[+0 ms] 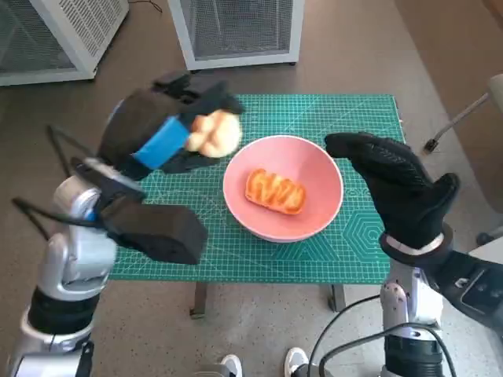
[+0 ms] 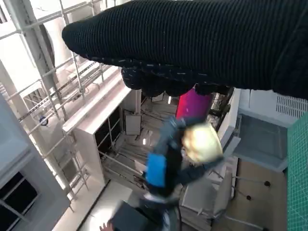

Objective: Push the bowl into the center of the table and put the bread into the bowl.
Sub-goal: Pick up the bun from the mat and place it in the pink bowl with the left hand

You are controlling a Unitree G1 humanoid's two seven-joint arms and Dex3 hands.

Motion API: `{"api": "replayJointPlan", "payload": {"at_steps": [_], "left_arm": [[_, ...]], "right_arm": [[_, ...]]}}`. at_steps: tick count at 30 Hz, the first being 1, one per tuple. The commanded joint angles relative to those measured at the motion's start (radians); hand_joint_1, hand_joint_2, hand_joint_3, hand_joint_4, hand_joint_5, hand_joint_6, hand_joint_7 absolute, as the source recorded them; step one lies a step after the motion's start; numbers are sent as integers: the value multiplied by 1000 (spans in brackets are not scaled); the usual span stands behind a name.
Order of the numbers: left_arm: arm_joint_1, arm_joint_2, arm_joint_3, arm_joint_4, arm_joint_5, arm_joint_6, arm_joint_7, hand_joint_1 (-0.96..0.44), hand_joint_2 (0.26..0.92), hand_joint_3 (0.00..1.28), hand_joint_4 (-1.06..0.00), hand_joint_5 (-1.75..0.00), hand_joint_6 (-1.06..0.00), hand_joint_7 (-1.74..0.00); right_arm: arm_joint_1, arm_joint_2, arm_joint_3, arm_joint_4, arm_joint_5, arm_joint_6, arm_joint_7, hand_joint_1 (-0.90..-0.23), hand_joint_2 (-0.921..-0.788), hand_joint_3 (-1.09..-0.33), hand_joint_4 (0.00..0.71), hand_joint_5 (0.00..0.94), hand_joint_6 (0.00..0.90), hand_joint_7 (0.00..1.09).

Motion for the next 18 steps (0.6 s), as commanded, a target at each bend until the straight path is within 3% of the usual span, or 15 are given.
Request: {"api": "replayJointPlan", "payload": {"at_steps": [1,10,18], "left_arm": [[-32,-36,-51,97,12,-59,26,2,919,40,-755,-1115,-629,-1140],[-75,-95,-116,275,17,-157,48,1,920,96,-701,-1191,-553,-1202],[-27,-135,-151,293,28,-120,25,1,920,146,-634,-1308,-517,-1193]], "right_arm": [[14,-12,-10,11,1,0,10,-410,-921,-480,393,5,52,781],[29,-12,-13,3,-4,-9,9,-414,-921,-477,396,6,64,771],[42,-10,-16,2,-11,-23,4,-409,-921,-481,397,7,72,774]]}}
